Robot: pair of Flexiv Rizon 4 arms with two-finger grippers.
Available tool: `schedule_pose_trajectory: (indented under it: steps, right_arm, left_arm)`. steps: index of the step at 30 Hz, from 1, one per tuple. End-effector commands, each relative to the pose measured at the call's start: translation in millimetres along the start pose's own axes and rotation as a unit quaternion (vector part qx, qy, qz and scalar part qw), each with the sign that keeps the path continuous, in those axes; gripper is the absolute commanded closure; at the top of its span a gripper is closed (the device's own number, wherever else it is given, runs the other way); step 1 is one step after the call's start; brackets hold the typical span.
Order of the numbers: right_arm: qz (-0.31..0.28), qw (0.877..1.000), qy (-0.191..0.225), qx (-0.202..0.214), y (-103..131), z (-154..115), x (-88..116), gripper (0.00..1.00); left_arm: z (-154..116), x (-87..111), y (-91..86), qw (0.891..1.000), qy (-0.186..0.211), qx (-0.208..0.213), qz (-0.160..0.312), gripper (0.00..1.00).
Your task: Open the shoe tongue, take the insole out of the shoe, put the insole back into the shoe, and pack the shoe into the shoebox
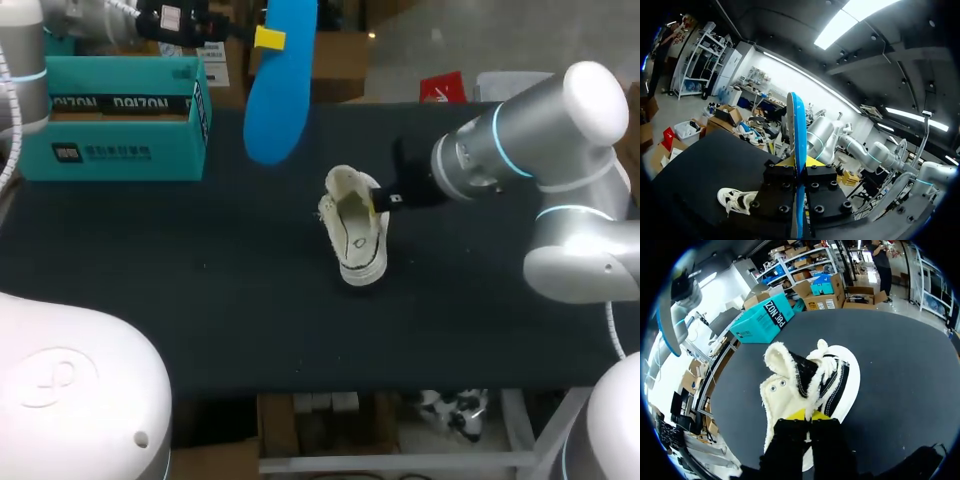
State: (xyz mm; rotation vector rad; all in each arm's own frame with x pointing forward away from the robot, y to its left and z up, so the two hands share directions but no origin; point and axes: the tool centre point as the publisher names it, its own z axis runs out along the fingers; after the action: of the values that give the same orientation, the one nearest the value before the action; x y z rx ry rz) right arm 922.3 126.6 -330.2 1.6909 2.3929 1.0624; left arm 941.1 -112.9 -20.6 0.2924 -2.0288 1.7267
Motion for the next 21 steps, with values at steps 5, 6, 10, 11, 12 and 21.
schedule_pose_trajectory:
  steps: [5,6,10,11,12,21]
  right_arm:
    - [0.010,0.999,-0.004,0.044,3,-14,3,0.24]
    - [0.011,0.999,-0.004,0.044,2,-15,2,0.00]
    - [0.015,0.998,-0.005,0.056,0,-21,-1,0.00]
    - [0.017,0.998,-0.004,0.062,0,-24,-2,0.00]
    - [0.019,0.998,-0.003,0.066,-1,-26,-3,0.00]
    - [0.016,0.992,-0.023,0.123,3,-57,-7,0.00]
  left_arm:
    - [2,-1.1,1.2,1.000,-0.002,0.002,-0.001,1.00]
    - [2,-1.1,1.5,1.000,-0.002,0.003,-0.002,1.00]
    - [1,-1.9,1.9,1.000,0.000,0.006,-0.006,1.00]
    - [1,-1.9,1.9,1.000,0.000,0.007,-0.007,1.00]
    - [1,-1.9,1.9,1.000,0.000,0.008,-0.008,1.00]
    - [5,12.3,-11.6,0.999,0.002,0.024,-0.033,1.00]
